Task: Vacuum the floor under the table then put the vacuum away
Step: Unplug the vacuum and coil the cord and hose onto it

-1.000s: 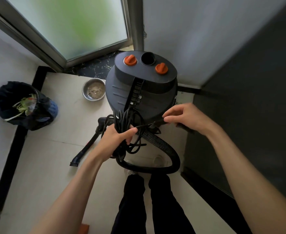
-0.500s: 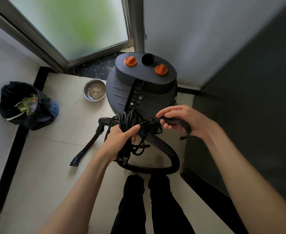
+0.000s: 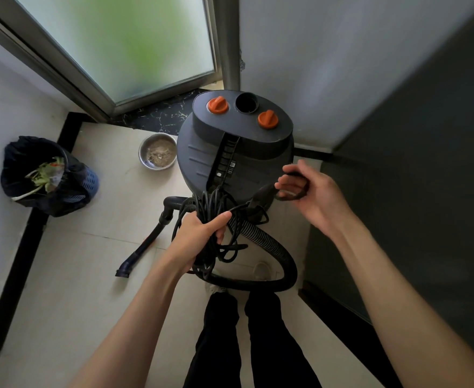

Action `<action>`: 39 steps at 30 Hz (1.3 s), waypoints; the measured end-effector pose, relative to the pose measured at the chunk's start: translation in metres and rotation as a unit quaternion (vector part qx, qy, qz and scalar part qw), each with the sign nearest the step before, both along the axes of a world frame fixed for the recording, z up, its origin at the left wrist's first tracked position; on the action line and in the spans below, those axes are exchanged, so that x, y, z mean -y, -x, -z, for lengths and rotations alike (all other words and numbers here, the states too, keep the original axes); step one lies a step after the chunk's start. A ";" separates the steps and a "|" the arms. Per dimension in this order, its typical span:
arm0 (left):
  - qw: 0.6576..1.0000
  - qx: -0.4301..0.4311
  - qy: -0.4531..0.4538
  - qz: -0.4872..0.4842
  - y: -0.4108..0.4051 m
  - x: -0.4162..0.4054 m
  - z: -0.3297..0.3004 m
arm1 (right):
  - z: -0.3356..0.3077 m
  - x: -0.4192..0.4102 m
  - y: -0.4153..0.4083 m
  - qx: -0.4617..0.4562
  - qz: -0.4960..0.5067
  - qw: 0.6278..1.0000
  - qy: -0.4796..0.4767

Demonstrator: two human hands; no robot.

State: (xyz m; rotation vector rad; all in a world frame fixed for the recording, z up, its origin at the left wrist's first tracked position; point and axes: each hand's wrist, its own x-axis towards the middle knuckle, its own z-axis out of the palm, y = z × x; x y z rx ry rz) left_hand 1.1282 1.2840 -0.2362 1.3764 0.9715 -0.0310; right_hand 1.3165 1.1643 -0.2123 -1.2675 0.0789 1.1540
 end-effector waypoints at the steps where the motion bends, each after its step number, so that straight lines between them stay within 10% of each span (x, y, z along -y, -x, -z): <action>1: 1.000 -0.002 0.001 -0.001 0.000 0.000 0.000 | 0.001 0.000 0.001 0.103 -0.026 0.993 0.059; 4: 1.000 -0.007 0.009 -0.014 0.001 0.002 0.000 | 0.004 0.001 0.002 0.326 -0.106 0.924 0.169; 12: 1.000 -0.014 0.002 -0.012 0.003 0.004 -0.003 | 0.006 0.009 -0.004 0.511 -0.180 0.804 0.245; 15: 1.000 -0.018 0.000 -0.006 0.004 0.007 -0.004 | 0.005 0.006 -0.005 0.472 -0.084 0.857 0.190; 19: 1.000 -0.016 0.002 0.000 0.003 0.010 -0.005 | -0.002 -0.007 0.003 0.138 0.085 0.985 0.055; 24: 1.000 -0.003 0.010 0.014 -0.001 0.015 -0.008 | -0.004 -0.022 0.014 -0.166 0.207 0.963 -0.051; 31: 1.000 -0.017 0.009 0.005 0.003 0.021 -0.010 | 0.008 -0.023 0.039 0.234 -0.069 0.955 0.170; 39: 0.994 -0.066 -0.061 0.059 0.003 0.019 -0.010 | 0.015 -0.018 0.052 0.216 -0.210 0.933 0.198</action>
